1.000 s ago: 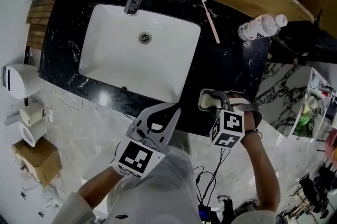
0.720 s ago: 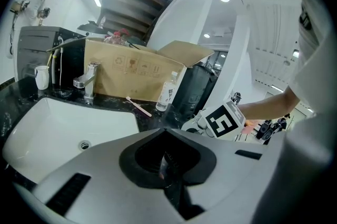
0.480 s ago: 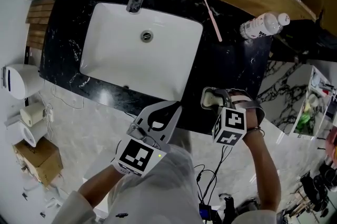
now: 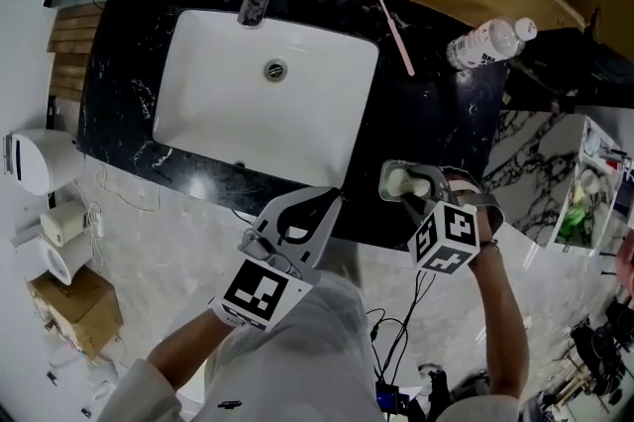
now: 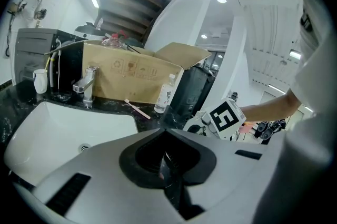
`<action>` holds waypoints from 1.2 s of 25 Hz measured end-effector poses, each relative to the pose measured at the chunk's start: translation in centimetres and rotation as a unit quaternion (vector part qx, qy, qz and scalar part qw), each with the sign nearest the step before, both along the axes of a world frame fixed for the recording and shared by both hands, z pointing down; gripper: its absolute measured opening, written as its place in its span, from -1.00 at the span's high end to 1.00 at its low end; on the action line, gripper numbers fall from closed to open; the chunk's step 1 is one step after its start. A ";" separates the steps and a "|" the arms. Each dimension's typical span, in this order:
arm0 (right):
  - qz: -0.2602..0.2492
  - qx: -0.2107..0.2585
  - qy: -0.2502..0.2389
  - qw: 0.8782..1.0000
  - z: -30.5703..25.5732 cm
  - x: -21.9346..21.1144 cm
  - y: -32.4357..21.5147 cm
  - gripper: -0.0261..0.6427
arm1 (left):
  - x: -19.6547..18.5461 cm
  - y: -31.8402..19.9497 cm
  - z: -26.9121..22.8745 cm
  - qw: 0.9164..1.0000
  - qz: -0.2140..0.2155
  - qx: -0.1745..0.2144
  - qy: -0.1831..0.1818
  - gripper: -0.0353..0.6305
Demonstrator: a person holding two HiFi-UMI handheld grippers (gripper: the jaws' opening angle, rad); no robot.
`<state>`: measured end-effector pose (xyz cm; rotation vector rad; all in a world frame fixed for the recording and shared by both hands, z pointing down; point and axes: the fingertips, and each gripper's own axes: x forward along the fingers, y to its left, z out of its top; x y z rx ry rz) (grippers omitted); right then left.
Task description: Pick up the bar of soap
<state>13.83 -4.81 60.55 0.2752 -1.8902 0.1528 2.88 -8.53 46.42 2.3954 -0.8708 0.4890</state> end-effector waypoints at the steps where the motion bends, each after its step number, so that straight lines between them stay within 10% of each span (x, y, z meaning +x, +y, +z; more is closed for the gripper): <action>1: 0.008 0.002 -0.005 1.000 -0.3 0.0 0.0 0.36 | 0.0 0.0 -0.1 1.000 0.002 0.001 0.000 0.89; 15: 0.083 0.057 -0.046 0.994 -4.1 0.1 -0.6 0.37 | -0.7 0.7 -1.9 1.000 0.016 0.016 0.001 0.89; 30: 0.230 0.135 -0.137 0.954 -10.9 0.3 -1.8 0.37 | -2.4 1.1 -5.0 0.998 0.029 0.049 -0.003 0.89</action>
